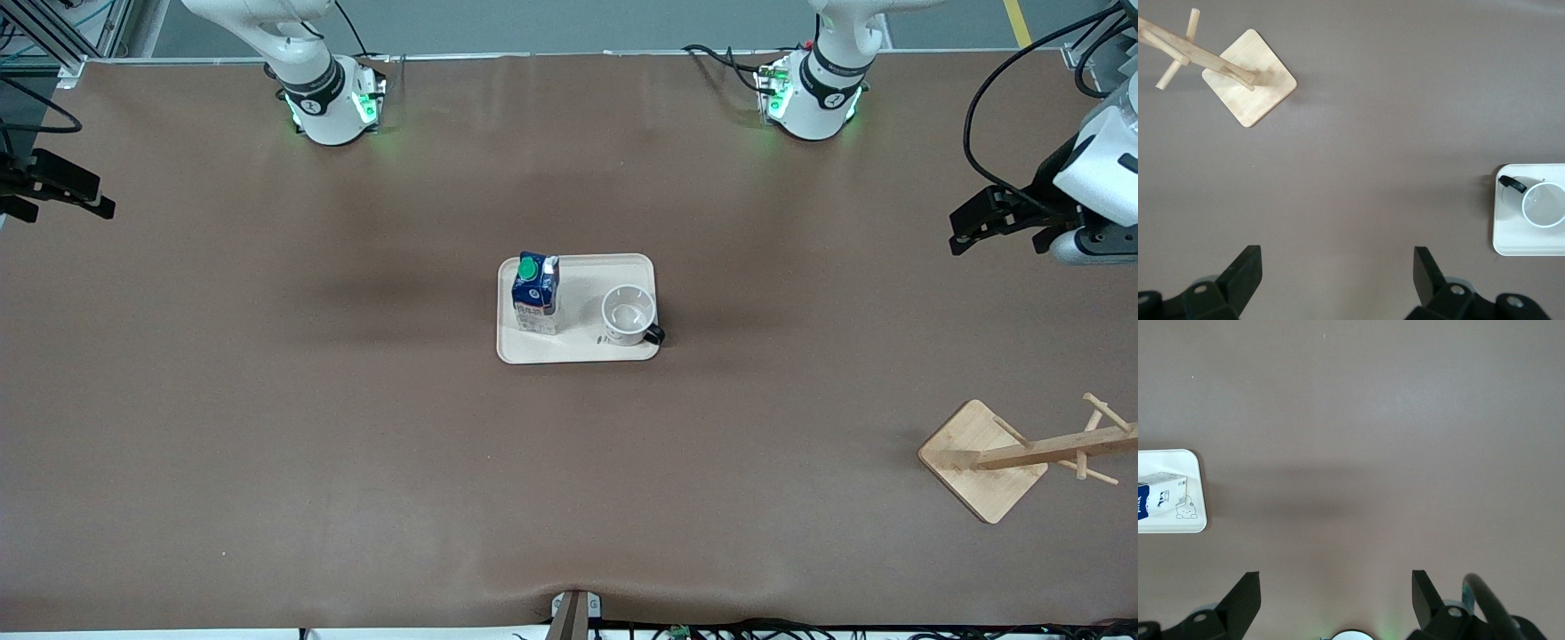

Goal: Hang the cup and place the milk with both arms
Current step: 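Move the left gripper toward the white mug on the tray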

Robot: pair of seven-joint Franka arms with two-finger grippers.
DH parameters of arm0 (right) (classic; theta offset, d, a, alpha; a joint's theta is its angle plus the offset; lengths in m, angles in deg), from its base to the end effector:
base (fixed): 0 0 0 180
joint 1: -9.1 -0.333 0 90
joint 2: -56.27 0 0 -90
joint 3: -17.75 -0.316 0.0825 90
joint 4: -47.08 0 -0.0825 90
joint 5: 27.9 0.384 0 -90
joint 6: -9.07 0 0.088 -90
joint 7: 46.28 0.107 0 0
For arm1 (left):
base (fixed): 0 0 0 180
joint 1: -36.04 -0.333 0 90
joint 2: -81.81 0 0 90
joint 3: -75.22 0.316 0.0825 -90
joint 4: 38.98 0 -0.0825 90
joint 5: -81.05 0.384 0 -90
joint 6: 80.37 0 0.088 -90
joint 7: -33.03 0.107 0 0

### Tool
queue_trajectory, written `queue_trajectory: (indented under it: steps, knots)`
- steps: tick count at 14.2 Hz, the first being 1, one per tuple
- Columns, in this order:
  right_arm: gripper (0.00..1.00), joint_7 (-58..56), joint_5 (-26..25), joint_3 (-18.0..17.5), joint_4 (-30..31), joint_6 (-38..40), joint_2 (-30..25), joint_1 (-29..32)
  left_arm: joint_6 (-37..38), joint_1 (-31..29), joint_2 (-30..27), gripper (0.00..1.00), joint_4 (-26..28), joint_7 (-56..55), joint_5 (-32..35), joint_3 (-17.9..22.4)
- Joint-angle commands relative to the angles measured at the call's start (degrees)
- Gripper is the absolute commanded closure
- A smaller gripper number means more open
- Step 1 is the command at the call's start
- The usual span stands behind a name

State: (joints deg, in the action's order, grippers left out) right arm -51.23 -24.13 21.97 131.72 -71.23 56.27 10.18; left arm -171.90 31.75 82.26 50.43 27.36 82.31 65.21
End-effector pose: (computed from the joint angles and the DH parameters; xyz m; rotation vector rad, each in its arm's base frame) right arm 0.5352 -0.0417 0.6539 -3.0680 -0.0039 0.1068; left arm 0.5573 -0.0531 0.6275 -3.1236 0.0017 -0.0487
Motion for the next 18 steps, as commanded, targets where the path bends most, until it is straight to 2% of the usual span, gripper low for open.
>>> queue_trajectory:
  steps: [1, 4, 8, 11, 16, 18]
  knots:
    - [0.00, 2.8, 0.8, -0.4, 3.2, 0.4, -2.7, 0.3, 0.7, -0.4, -0.4, 0.00, 0.2, -0.3, 1.2, -0.5]
    - [0.00, 3.2, 0.5, -0.4, 5.6, 0.5, -3.9, 0.3, 0.6, -0.5, 1.6, 0.00, -0.4, -1.2, 0.7, -0.5]
    - [0.00, 2.6, -3.2, -0.7, 2.0, 0.3, -2.4, 0.1, -0.3, 0.2, 5.7, 0.00, -1.4, -3.4, 0.5, -0.6]
    - [0.00, 2.9, -3.5, -0.6, 1.4, 0.4, -1.8, 0.5, -1.4, -0.4, 11.6, 0.00, -5.1, -4.4, 0.5, -0.5]
    - [0.00, 3.2, -3.4, -0.6, 0.5, 0.3, -1.7, 0.3, -1.4, 0.4, 15.2, 0.00, -5.0, -4.7, 1.4, -0.6]
    - [0.00, 3.1, -3.3, -0.5, 0.5, 0.3, -1.7, 0.8, -3.6, 3.0, 17.5, 0.00, -5.0, -5.9, 1.3, -0.6]
